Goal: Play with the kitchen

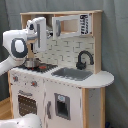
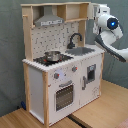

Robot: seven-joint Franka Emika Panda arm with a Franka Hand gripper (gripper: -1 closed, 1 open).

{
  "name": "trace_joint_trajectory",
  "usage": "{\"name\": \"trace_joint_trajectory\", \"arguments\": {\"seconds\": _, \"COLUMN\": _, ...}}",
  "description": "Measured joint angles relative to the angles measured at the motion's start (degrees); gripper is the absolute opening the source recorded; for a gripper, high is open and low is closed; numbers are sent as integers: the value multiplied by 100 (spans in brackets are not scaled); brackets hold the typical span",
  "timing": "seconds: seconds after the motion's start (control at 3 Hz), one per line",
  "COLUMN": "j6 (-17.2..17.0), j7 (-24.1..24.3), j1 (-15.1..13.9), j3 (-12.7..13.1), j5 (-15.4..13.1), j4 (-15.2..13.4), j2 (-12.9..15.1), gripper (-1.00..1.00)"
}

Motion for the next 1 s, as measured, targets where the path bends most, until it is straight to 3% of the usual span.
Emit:
{"name": "trace_joint_trajectory", "arguments": {"seconds": 0.33, "j6": 230, "j7": -3, "j1": 0, "j3": 88, "j5": 1, "j4": 15, "j2": 103, "gripper": -100}}
{"name": "trace_joint_trajectory", "arguments": {"seconds": 0.67, "j6": 249, "j7": -3, "j1": 0, "j3": 88, "j5": 1, "j4": 15, "j2": 108, "gripper": 100}}
{"name": "trace_joint_trajectory", "arguments": {"seconds": 1.0, "j6": 529, "j7": -2, "j1": 0, "j3": 103, "j5": 1, "j4": 59, "j2": 239, "gripper": 100}}
